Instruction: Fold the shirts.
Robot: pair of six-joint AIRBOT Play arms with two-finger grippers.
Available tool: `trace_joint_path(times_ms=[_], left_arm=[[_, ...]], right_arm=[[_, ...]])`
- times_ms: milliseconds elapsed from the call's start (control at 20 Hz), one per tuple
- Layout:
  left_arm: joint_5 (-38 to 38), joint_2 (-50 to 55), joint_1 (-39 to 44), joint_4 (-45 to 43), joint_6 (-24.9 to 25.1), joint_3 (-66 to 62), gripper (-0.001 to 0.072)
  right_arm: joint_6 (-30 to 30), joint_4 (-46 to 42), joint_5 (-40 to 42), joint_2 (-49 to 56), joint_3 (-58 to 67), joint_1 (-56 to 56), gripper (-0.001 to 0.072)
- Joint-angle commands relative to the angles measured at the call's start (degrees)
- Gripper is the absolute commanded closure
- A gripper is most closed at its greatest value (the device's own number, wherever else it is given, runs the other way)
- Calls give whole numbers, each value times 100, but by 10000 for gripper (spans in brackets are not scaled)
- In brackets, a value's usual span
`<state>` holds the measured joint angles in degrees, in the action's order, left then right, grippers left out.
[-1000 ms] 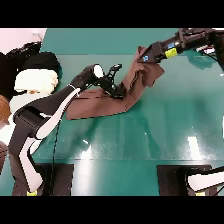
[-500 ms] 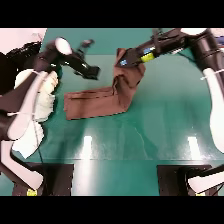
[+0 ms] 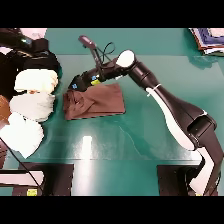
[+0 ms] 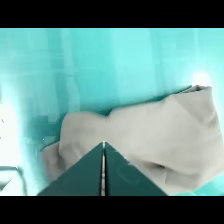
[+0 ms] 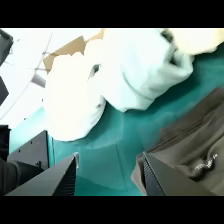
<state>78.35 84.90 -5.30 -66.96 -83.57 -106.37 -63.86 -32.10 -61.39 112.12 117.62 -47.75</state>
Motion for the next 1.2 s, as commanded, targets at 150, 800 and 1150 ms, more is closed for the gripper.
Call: trace_joint_path(times_ms=[150, 800, 1150], left_arm=[[1003, -343, -361, -11, 144, 59, 679], [-1115, -2068, 210, 46, 155, 5399, 322], [-2105, -2229, 210, 1547, 1379, 6780, 321]], right_arm=[[-114, -988, -605, -1067, -1335, 857, 232], [-168, -1141, -313, -3128, -4454, 2767, 233], [-170, -1099, -114, -3287, -5047, 2774, 233]])
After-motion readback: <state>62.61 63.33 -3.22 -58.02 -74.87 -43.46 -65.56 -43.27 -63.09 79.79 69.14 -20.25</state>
